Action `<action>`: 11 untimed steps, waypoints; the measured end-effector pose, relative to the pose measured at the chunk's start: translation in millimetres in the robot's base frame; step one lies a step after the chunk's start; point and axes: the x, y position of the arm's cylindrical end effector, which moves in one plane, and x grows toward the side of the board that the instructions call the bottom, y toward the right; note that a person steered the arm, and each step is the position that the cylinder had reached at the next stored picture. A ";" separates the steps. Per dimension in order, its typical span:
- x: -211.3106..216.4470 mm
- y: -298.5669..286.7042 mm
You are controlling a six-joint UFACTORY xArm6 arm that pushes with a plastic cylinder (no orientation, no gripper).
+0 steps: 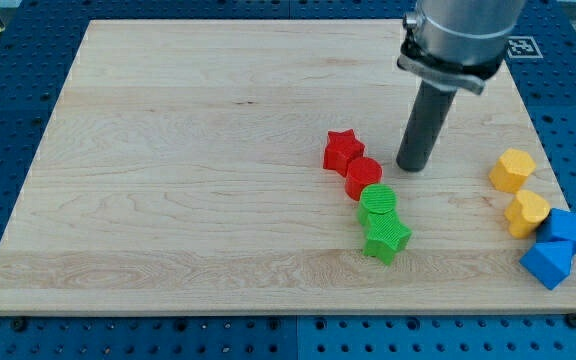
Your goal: Move arm at bottom of the table
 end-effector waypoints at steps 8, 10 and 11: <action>153.6 22.5; 168.8 39.8; 166.9 18.7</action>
